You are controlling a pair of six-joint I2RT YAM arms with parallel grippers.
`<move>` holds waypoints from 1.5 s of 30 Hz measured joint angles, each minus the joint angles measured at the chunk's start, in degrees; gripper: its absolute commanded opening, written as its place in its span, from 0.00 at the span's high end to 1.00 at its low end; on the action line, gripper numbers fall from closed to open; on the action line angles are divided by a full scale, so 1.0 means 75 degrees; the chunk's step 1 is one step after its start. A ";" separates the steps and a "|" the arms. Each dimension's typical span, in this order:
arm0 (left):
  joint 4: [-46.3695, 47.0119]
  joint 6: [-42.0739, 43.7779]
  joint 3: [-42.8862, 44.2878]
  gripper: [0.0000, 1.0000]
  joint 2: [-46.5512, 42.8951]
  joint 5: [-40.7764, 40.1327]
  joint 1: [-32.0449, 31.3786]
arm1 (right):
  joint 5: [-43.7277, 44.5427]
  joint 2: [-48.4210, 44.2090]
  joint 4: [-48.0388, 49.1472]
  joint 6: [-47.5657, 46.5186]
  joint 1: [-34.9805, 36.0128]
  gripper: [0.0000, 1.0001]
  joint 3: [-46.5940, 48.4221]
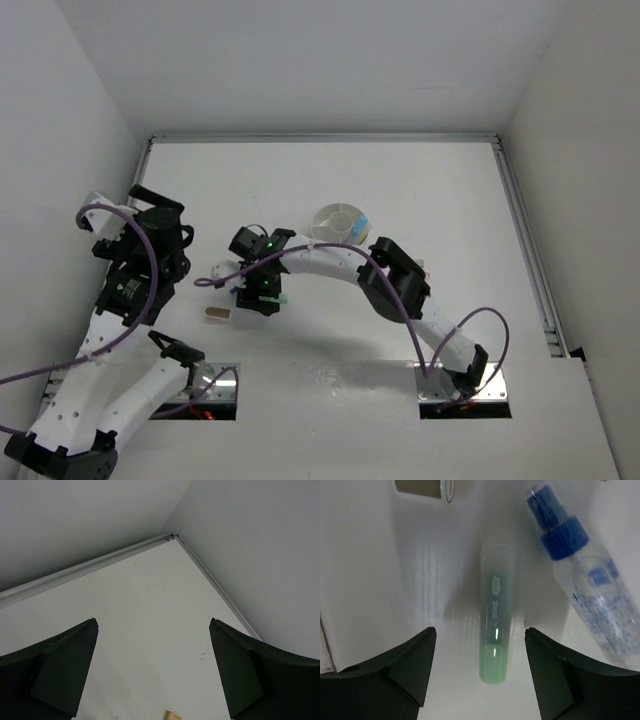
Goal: Sort the stationery into containers
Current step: Pick up the stationery from the center of the board.
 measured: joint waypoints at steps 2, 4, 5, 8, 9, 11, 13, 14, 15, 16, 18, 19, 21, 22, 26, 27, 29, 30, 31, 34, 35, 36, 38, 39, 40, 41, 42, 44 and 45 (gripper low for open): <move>-0.0006 -0.0052 -0.0015 0.00 -0.0009 -0.0026 0.0000 | 0.0064 0.0294 -0.0023 0.0058 0.0058 0.29 0.0230; -0.0050 -0.0079 -0.0029 0.00 -0.0041 -0.0058 0.0000 | 0.0192 0.0391 0.0009 0.0108 0.0114 0.30 0.0440; -0.0058 -0.0090 -0.0029 0.00 -0.0064 -0.0070 0.0000 | 0.0233 0.0396 0.0023 0.0140 0.0128 0.30 0.0487; -0.0061 -0.0105 -0.0029 0.00 -0.0079 -0.0079 0.0000 | 0.0414 0.0446 0.0070 0.0245 0.0207 0.30 0.0533; -0.0061 -0.0102 -0.0029 0.00 -0.0082 -0.0073 0.0000 | 0.0463 0.0504 0.0093 0.0265 0.0207 0.30 0.0562; -0.0061 -0.0099 -0.0029 0.00 -0.0085 -0.0073 0.0000 | 0.0554 0.0571 0.0146 0.0294 0.0210 0.30 0.0632; -0.0061 -0.0099 -0.0029 0.00 -0.0111 -0.0073 0.0000 | 0.0621 0.0627 0.0157 0.0332 0.0219 0.32 0.0702; -0.0061 -0.0096 -0.0029 0.00 -0.0114 -0.0073 0.0000 | 0.0621 0.0662 0.0122 0.0332 0.0219 0.32 0.0761; -0.0061 -0.0096 -0.0029 0.00 -0.0125 -0.0067 0.0000 | 0.0609 0.0720 0.0064 0.0338 0.0219 0.33 0.0854; -0.0058 -0.0096 -0.0029 0.00 -0.0125 -0.0067 0.0000 | 0.0589 0.0775 0.0017 0.0326 0.0219 0.33 0.0956; -0.0055 -0.0076 -0.0029 0.00 -0.0125 -0.0055 0.0000 | 0.0542 0.0863 -0.0087 0.0294 0.0219 0.37 0.1107; -0.0055 -0.0070 -0.0029 0.00 -0.0125 -0.0047 0.0000 | 0.0516 0.0889 -0.0131 0.0265 0.0219 0.39 0.1166; -0.0055 -0.0067 -0.0038 0.00 -0.0125 -0.0041 0.0000 | 0.0458 0.0898 -0.0210 0.0192 0.0210 0.48 0.1180; -0.0055 -0.0064 -0.0044 0.00 -0.0125 -0.0041 0.0000 | 0.0393 0.0898 -0.0268 0.0149 0.0204 0.50 0.1180; -0.0050 -0.0041 -0.0044 0.00 -0.0125 -0.0009 0.0000 | 0.0099 0.0857 -0.0411 -0.0029 0.0204 0.67 0.1093; -0.0052 -0.0035 -0.0044 0.00 -0.0125 -0.0009 0.0000 | 0.0009 0.0807 -0.0449 -0.0070 0.0204 0.71 0.1005; -0.0050 -0.0015 -0.0044 0.00 -0.0125 0.0000 0.0000 | -0.0146 0.0679 -0.0545 -0.0122 0.0204 0.79 0.0778; -0.0047 -0.0009 -0.0044 0.00 -0.0125 0.0000 0.0000 | -0.0216 0.0609 -0.0606 -0.0149 0.0204 0.82 0.0670; -0.0041 0.0009 -0.0044 0.00 -0.0125 0.0006 0.0000 | -0.0274 0.0551 -0.0673 -0.0146 0.0204 0.85 0.0565; 0.0003 0.0047 -0.0050 0.00 -0.0125 0.0012 0.0000 | -0.0361 0.0408 -0.0848 -0.0163 0.0152 0.92 0.0347; 0.0023 0.0067 -0.0067 0.00 -0.0125 0.0012 0.0000 | -0.0318 0.0306 -0.0842 -0.0163 0.0146 0.94 0.0192; 0.0035 0.0079 -0.0085 0.00 -0.0128 0.0015 0.0000 | -0.0213 0.0172 -0.0828 -0.0154 0.0137 0.99 -0.0003; 0.0067 0.0096 -0.0125 0.00 -0.0125 0.0032 0.0000 | 0.0117 -0.0169 -0.0726 -0.0076 0.0102 1.00 -0.0469; 0.0067 0.0105 -0.0137 0.00 -0.0125 0.0050 0.0000 | 0.0291 -0.0638 -0.0667 0.0006 0.0038 1.00 -0.1011; 0.0082 0.0114 -0.0143 0.00 -0.0125 0.0073 0.0000 | 0.0504 -0.1014 -0.0557 0.0096 -0.0035 1.00 -0.1352; 0.0099 0.0128 -0.0143 0.00 -0.0125 0.0099 0.0000 | 0.0796 -0.1475 -0.0356 0.0251 -0.0128 1.00 -0.1714; 0.0119 0.0131 -0.0143 0.00 -0.0125 0.0128 0.0000 | 0.1046 -0.1976 -0.0087 0.0399 -0.0245 1.00 -0.2052; 0.0181 0.0160 -0.0169 0.00 -0.0117 0.0169 0.0000 | 0.1749 -0.3127 0.0592 0.0764 -0.0530 1.00 -0.2716; 0.0184 0.0169 -0.0178 0.00 -0.0117 0.0198 0.0000 | 0.2072 -0.3777 0.1067 0.0959 -0.0702 1.00 -0.3092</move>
